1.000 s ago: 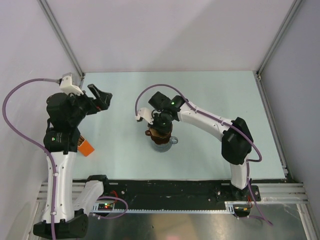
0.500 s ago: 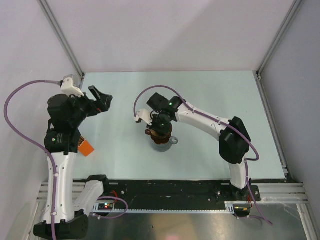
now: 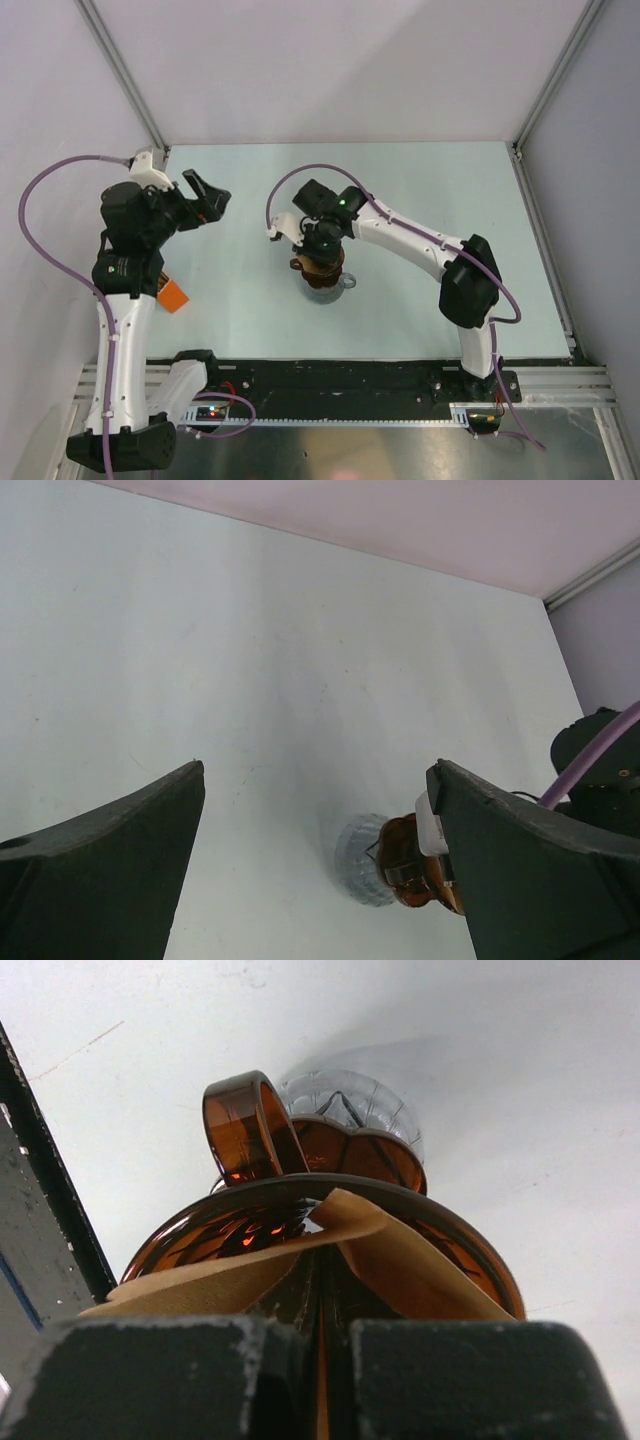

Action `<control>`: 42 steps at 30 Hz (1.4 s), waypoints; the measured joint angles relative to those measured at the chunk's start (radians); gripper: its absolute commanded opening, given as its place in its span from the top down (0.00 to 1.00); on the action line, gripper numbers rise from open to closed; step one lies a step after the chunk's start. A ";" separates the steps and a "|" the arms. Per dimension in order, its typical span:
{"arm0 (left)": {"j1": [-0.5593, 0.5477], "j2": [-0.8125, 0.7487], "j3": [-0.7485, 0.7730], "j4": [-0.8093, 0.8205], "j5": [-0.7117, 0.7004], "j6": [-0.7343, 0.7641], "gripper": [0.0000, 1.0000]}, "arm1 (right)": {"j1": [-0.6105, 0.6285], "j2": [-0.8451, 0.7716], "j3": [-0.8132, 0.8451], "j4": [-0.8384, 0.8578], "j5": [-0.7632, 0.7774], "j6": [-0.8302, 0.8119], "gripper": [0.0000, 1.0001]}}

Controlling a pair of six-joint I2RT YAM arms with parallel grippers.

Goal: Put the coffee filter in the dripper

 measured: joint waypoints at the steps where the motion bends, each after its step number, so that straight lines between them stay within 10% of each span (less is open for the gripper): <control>1: 0.000 0.003 0.000 0.000 0.006 -0.001 0.00 | 0.000 0.000 0.010 -0.006 0.000 0.001 1.00; 16: 0.002 0.113 0.016 -0.005 0.086 -0.011 0.00 | -0.021 -0.087 0.074 0.011 -0.046 0.051 0.98; 28: 0.002 0.389 0.254 -0.044 0.110 0.056 0.00 | -0.299 -0.444 -0.183 0.414 -0.268 0.306 0.82; 38: -0.076 0.620 0.430 -0.152 0.043 0.238 0.00 | -0.610 -0.602 -0.500 0.621 -0.359 0.473 0.19; 42: -0.126 0.642 0.373 -0.184 -0.035 0.312 0.00 | -0.761 -0.626 -0.672 0.670 -0.357 0.494 0.09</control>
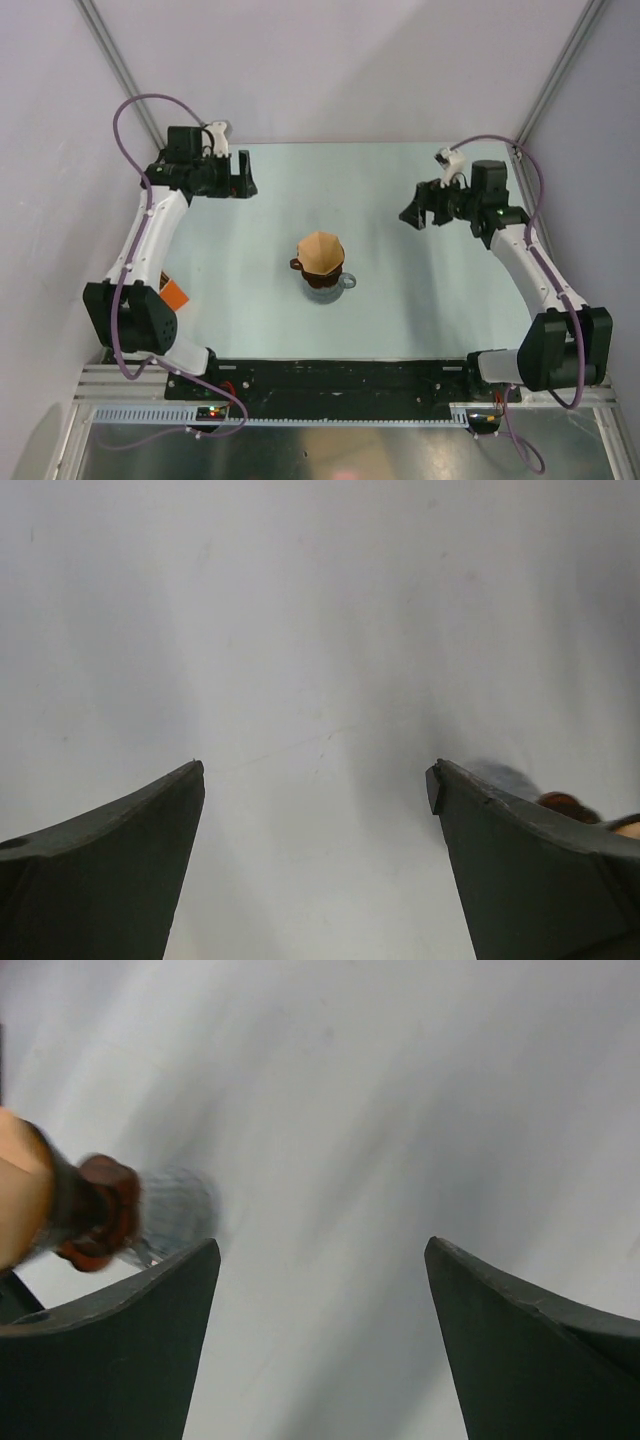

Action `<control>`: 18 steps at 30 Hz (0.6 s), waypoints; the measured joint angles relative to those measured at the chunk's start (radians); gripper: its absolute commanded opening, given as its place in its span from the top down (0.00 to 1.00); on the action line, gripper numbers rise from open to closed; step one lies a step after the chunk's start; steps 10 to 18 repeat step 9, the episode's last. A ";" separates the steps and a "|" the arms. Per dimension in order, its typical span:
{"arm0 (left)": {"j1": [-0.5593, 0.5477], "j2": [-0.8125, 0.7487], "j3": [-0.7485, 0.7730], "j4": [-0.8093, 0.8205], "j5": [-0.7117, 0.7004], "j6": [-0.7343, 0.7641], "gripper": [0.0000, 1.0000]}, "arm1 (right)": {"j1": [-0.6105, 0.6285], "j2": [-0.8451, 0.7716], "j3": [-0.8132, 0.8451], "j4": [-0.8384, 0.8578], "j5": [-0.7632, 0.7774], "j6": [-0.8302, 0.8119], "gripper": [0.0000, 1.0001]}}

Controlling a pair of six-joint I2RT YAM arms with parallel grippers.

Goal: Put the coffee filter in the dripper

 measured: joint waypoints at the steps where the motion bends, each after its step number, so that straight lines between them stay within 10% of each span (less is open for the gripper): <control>1: -0.002 0.000 -0.016 -0.002 -0.018 0.013 0.00 | -0.024 -0.006 -0.037 0.009 0.000 -0.001 0.09; 18: -0.002 0.000 -0.104 -0.023 -0.145 0.040 0.00 | -0.084 -0.012 -0.156 0.046 0.015 -0.001 0.08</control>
